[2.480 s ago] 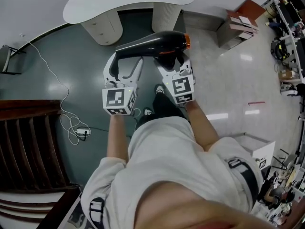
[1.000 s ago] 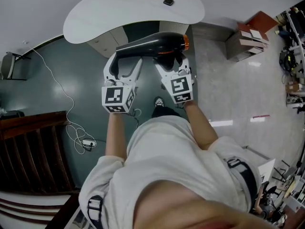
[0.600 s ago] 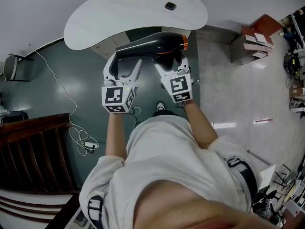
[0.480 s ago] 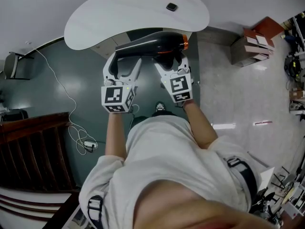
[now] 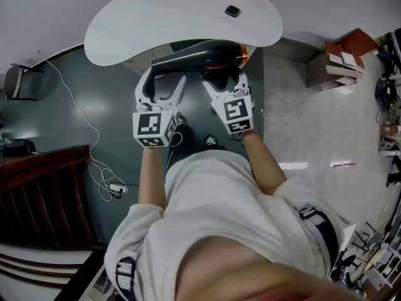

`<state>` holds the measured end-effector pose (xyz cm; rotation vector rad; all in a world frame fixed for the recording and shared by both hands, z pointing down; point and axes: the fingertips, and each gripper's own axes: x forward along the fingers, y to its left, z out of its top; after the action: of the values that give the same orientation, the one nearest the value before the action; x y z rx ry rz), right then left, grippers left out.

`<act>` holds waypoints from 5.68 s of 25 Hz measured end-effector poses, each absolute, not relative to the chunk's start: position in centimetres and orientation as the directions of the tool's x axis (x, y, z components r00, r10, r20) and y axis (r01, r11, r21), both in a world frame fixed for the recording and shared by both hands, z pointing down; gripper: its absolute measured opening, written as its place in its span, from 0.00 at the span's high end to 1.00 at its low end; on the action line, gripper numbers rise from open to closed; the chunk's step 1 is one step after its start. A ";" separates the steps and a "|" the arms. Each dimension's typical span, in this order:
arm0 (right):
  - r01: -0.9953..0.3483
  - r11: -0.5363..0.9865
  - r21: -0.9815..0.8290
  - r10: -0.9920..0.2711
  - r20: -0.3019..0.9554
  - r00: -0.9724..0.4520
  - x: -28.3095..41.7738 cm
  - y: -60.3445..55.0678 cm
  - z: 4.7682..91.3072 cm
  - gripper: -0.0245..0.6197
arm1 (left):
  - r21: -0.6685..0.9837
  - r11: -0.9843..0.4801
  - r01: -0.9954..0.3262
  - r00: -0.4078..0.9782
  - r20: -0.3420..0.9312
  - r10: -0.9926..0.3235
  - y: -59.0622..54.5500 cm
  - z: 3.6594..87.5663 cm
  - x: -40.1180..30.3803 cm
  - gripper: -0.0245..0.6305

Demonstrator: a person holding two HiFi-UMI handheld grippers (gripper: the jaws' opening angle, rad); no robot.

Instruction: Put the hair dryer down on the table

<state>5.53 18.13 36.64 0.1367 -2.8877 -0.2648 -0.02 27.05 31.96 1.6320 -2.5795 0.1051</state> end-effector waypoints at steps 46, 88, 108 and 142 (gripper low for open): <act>-0.554 0.821 0.139 -0.563 0.359 -0.745 -11.4 2.5 41.7 0.50 | 0.071 -0.123 -0.990 0.134 0.189 -0.973 6.4 37.1 -21.1 0.41; -0.681 0.732 0.006 -0.605 0.464 -0.647 -7.3 -19.9 48.6 0.50 | 0.109 -0.279 -0.954 0.299 0.316 -0.900 -18.7 43.6 -17.4 0.41; -0.717 0.697 -0.029 -0.589 0.546 -0.595 -10.2 -26.3 52.3 0.50 | 0.167 -0.319 -0.933 0.360 0.378 -0.853 -26.0 47.7 -20.5 0.41; -0.738 0.668 -0.100 -0.516 0.652 -0.556 -12.9 -32.0 58.1 0.50 | 0.256 -0.317 -0.913 0.403 0.460 -0.791 -32.8 54.1 -23.4 0.41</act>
<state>-12.85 -32.04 58.08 0.9650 -2.2895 0.4901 -23.35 -32.78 54.11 2.1902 -1.4524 0.3434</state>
